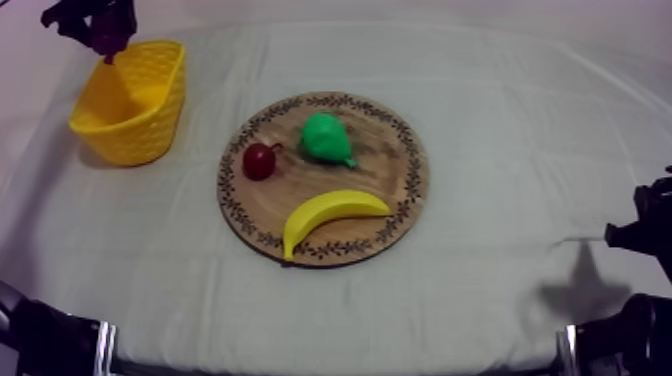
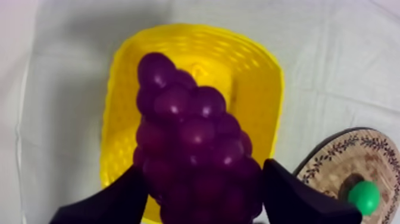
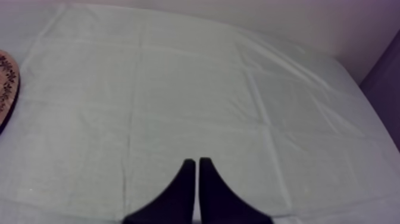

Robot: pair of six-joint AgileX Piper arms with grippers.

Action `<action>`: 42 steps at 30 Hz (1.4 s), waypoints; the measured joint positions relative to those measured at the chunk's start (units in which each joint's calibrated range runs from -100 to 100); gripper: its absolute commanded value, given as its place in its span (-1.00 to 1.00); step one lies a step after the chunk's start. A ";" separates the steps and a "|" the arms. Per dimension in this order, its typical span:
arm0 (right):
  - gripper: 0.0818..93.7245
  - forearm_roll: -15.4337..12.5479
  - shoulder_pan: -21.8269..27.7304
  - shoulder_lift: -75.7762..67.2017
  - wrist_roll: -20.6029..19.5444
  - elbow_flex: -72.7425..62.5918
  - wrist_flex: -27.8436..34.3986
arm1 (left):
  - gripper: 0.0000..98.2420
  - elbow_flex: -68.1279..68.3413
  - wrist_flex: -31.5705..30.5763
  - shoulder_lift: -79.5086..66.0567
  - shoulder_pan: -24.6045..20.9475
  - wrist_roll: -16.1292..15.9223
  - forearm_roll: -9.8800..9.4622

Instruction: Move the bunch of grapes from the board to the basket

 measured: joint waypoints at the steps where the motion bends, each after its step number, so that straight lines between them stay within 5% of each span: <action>1: -0.99 0.00 0.00 0.00 0.00 0.00 0.00 | 0.16 0.00 0.08 0.00 -0.14 -0.03 0.00; 25: -0.99 0.00 0.00 0.00 0.00 0.00 0.00 | 0.20 1.27 -7.07 15.46 -1.47 -0.88 2.18; 34: -0.99 0.00 0.00 0.00 0.00 0.00 0.00 | 0.75 0.68 -8.64 20.72 -2.11 -0.87 2.74; 42: -0.99 0.00 0.00 0.00 0.09 0.00 0.00 | 0.92 1.44 -9.77 20.03 -2.35 -0.43 2.67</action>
